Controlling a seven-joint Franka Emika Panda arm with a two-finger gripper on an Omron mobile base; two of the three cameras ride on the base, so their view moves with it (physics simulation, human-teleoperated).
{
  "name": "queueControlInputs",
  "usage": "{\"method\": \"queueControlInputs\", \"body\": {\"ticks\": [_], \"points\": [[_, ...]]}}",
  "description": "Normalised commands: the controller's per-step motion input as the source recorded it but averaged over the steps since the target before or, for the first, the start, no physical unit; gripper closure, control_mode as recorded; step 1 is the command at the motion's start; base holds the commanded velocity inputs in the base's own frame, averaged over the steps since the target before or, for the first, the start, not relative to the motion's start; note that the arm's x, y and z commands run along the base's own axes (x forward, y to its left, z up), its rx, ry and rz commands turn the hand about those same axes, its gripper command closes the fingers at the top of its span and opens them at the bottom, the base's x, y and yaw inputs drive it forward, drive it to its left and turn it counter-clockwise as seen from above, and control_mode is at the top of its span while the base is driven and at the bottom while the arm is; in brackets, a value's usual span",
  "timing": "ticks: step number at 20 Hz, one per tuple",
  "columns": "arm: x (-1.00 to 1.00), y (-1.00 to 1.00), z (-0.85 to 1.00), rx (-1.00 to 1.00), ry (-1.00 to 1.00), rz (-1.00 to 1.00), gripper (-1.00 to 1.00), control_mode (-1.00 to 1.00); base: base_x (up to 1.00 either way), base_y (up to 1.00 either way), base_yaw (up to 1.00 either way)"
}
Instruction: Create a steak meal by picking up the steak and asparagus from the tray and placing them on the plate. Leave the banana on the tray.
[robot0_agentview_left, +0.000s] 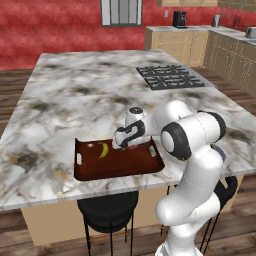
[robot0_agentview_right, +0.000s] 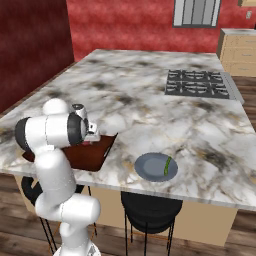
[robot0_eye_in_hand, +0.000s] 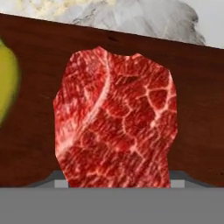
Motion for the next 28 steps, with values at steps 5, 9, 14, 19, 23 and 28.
{"method": "queueControlInputs", "body": {"ticks": [5, 9, 14, 19, 23, 28], "points": [[-1.0, -0.46, 0.88, 0.02, -0.23, 0.02, 1.0, -1.0, 0.0, 0.0, 0.0], [-0.93, -0.81, 0.73, 0.01, -0.17, -0.01, 1.0, -1.0, 0.0, 0.0, 0.0], [-0.68, -0.98, 0.72, 0.0, -0.05, -0.03, 1.0, -1.0, 0.0, 0.0, 0.0], [-0.5, -1.0, 0.52, 0.0, 0.0, -0.04, 1.0, -1.0, 0.0, 0.0, 0.0], [-0.23, -1.0, 0.22, 0.0, 0.11, -0.08, 1.0, -1.0, 0.0, 0.0, 0.0], [-0.04, -1.0, 0.01, 0.01, 0.17, -0.08, 1.0, -1.0, 0.0, 0.0, 0.0]]}}
